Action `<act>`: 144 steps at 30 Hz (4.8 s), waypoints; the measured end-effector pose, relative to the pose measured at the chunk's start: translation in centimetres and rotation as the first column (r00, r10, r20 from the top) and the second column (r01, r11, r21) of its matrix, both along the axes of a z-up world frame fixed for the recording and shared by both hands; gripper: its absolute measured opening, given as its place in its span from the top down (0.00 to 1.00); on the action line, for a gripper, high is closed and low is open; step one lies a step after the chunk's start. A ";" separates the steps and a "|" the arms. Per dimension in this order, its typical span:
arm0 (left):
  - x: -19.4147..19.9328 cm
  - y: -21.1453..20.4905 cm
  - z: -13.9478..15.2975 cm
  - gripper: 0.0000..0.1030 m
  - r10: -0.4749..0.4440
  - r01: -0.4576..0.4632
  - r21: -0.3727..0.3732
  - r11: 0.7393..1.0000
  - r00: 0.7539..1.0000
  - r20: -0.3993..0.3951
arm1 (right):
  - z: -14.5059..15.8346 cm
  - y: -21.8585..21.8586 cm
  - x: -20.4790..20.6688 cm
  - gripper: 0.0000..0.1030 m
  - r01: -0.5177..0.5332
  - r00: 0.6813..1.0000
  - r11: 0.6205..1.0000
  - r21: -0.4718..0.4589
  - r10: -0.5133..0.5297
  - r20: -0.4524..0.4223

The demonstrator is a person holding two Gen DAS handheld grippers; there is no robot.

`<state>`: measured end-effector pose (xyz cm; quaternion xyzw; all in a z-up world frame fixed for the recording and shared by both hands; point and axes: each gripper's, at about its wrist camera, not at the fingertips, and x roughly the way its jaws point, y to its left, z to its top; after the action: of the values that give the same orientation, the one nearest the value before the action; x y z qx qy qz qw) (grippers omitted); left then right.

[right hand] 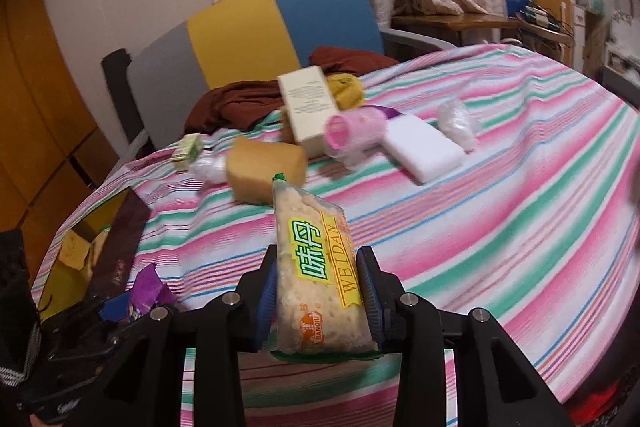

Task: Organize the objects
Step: 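Carry both packets to the gold tray and release them inside, then move both tools back over the table toward the white eraser block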

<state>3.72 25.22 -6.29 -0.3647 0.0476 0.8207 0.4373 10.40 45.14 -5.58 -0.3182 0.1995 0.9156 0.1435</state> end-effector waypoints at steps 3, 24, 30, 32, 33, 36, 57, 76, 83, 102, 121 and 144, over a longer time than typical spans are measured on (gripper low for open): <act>0.1 -1.7 1.1 0.50 0.026 -0.026 0.022 0.999 1.000 -0.010 | 0.9 -1.4 -0.6 0.63 -0.046 0.999 0.999 0.015 0.046 -0.014; -6.9 -19.4 2.5 0.50 0.423 -0.424 0.008 0.906 0.905 0.049 | 5.2 -19.7 -11.4 0.63 -0.533 0.846 0.840 0.103 0.532 0.044; -10.2 -23.4 1.0 0.50 0.510 -0.506 -0.069 0.860 0.858 0.066 | 3.6 -23.7 -16.5 0.63 -0.575 0.817 0.811 0.108 0.560 0.141; -10.9 -24.5 0.7 0.50 0.531 -0.525 -0.086 0.846 0.845 0.063 | 3.1 -24.2 -18.1 0.63 -0.563 0.824 0.818 0.122 0.543 0.159; -11.4 -24.9 0.4 0.50 0.540 -0.533 -0.094 0.841 0.839 0.068 | 2.9 -24.5 -18.8 0.63 -0.553 0.831 0.822 0.139 0.531 0.166; -13.0 -26.2 -0.5 0.50 0.583 -0.571 -0.123 0.812 0.804 0.113 | 2.4 -24.7 -21.0 0.47 -0.502 0.862 0.849 0.167 0.476 0.173; -12.5 -27.3 0.7 0.37 0.704 -0.696 -0.102 0.710 0.706 0.079 | 3.6 -22.5 -14.6 0.26 -0.454 0.891 0.889 0.055 0.453 0.035; -8.4 -20.4 2.3 0.37 0.530 -0.533 -0.009 0.846 0.840 0.116 | 3.0 -18.0 -12.3 0.24 -0.367 0.930 0.930 0.008 0.366 0.022; -6.8 -17.1 2.6 0.37 0.443 -0.444 -0.019 0.896 0.889 0.115 | 2.6 -15.6 -11.2 0.24 -0.322 0.947 0.947 0.002 0.321 0.023; -2.6 -7.2 2.9 0.37 0.196 -0.189 -0.085 0.978 0.977 0.087 | 0.0 -3.7 -6.0 0.24 -0.091 0.993 0.996 0.002 0.090 0.073; -0.6 -1.6 0.3 0.37 0.091 -0.061 -0.182 0.981 0.982 0.164 | -0.4 11.2 -7.5 0.24 0.038 0.992 0.979 0.201 -0.061 0.114; -5.2 5.7 0.9 0.37 0.056 -0.029 -0.206 0.978 0.990 0.128 | -4.4 12.4 -6.7 0.38 0.025 0.982 0.987 0.159 -0.054 0.183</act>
<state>-1.51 30.90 -5.40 -0.4626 0.0943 0.7944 0.3821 3.75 57.52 -9.95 -0.3863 0.1193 0.8916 0.2042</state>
